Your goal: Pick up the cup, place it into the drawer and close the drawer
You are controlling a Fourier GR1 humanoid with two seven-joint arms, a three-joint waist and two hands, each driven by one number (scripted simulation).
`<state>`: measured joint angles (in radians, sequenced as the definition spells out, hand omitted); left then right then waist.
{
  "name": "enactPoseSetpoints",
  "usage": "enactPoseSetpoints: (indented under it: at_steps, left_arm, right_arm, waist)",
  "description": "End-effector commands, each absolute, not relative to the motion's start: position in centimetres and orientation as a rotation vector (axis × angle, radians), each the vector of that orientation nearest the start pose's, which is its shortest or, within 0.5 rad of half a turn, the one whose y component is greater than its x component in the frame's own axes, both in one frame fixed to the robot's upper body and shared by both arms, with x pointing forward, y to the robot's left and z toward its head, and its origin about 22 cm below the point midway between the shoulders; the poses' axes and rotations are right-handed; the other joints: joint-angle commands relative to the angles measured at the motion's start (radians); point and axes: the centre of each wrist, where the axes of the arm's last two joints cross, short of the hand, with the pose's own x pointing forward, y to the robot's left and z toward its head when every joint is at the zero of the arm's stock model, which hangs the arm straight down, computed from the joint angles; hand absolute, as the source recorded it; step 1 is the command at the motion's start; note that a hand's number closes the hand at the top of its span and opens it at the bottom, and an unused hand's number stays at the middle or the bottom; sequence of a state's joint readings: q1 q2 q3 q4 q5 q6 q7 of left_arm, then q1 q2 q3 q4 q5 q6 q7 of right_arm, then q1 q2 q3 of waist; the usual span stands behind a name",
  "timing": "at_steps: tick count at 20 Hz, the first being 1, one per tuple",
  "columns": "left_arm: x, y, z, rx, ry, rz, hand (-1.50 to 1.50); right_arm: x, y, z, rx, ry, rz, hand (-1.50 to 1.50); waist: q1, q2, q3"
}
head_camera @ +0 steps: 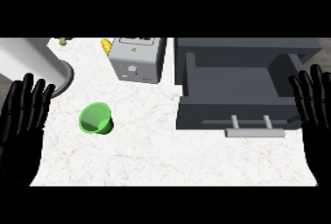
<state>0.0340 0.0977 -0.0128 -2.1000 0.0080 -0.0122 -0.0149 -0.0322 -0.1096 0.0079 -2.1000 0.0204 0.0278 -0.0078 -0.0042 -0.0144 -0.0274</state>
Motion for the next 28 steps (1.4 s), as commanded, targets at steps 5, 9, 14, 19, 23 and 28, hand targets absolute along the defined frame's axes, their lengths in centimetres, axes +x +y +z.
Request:
enactPoseSetpoints:
  at_steps: [5, 9, 14, 19, 23, 28]
  left_arm:
    - [23.3, 27.2, 11.8, -0.056, -2.099, -0.163, -1.5]
    - [23.9, 27.1, 9.5, -0.14, -1.885, 0.111, -1.5]
    - [25.5, 27.0, 7.5, -0.15, -1.861, 0.109, -1.5]
    - [27.8, 30.3, 5.9, -0.046, -1.815, 0.107, -1.5]
    - [27.5, 30.5, 2.0, -0.034, -1.753, 0.122, -1.5]
    - [26.7, 29.9, -2.3, -0.022, -1.686, 0.122, -1.5]
  right_arm:
    - [21.0, -23.6, 13.1, -0.053, -2.127, 0.135, -1.5]
    - [21.6, -23.4, 12.1, 0.054, -1.952, 0.244, -1.5]
    - [25.3, -24.7, 12.8, 0.068, -1.969, 0.232, -1.5]
    - [24.8, -22.5, 11.6, 0.082, -1.964, 0.246, -1.5]
    - [26.6, -24.7, 13.5, 0.07, -1.977, 0.256, -1.5]
    - [25.9, -24.9, 13.7, 0.078, -1.986, 0.271, -1.5]
  waist:
    - [0.001, 0.015, 0.027]
    - [-0.001, 0.018, 0.027]
    - [0.005, 0.016, 0.027]
    - [0.002, 0.016, 0.027]
    - [0.004, 0.016, 0.027]
    - [0.001, 0.015, 0.027]
